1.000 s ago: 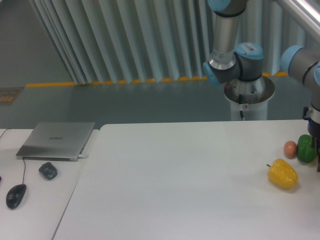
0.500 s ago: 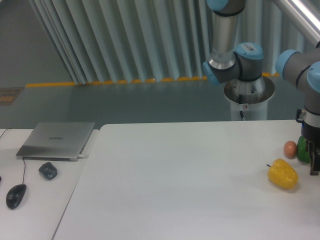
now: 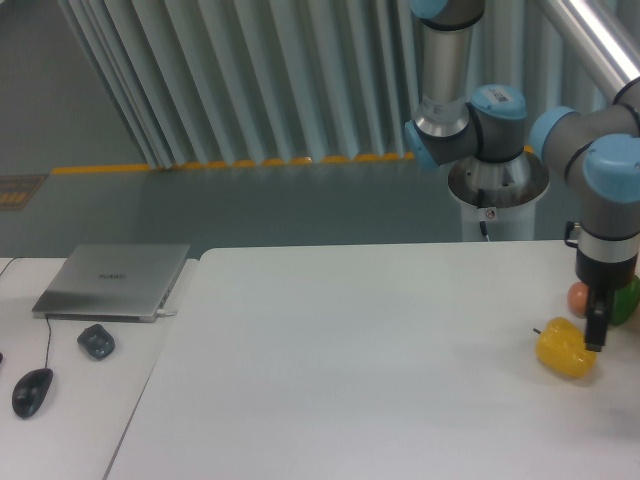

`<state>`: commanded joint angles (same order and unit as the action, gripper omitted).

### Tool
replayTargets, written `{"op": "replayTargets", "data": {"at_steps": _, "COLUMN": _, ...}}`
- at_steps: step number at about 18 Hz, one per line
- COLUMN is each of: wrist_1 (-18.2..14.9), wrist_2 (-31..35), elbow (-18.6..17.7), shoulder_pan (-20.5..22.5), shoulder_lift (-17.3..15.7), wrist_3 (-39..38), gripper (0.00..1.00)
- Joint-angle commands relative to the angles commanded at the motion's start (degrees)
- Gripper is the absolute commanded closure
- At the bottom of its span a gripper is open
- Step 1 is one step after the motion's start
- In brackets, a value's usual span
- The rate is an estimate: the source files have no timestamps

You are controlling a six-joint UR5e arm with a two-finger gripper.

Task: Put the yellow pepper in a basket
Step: 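Lower the gripper down onto the yellow bell pepper, then close the gripper around the yellow bell pepper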

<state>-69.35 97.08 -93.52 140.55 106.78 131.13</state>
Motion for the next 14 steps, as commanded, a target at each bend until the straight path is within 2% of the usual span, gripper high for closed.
{"op": "replayTargets", "data": {"at_steps": 5, "wrist_1": 0.3, "wrist_2": 2.0, "elbow": -1.0, "shoulder_pan": -2.2, "shoulder_lift": 1.0, "wrist_3": -0.7, "gripper": 0.0}}
{"op": "replayTargets", "data": {"at_steps": 14, "wrist_1": 0.5, "wrist_2": 2.0, "elbow": -2.3, "shoulder_pan": -2.4, "shoulder_lift": 2.6, "wrist_3": -0.8, "gripper": 0.0}}
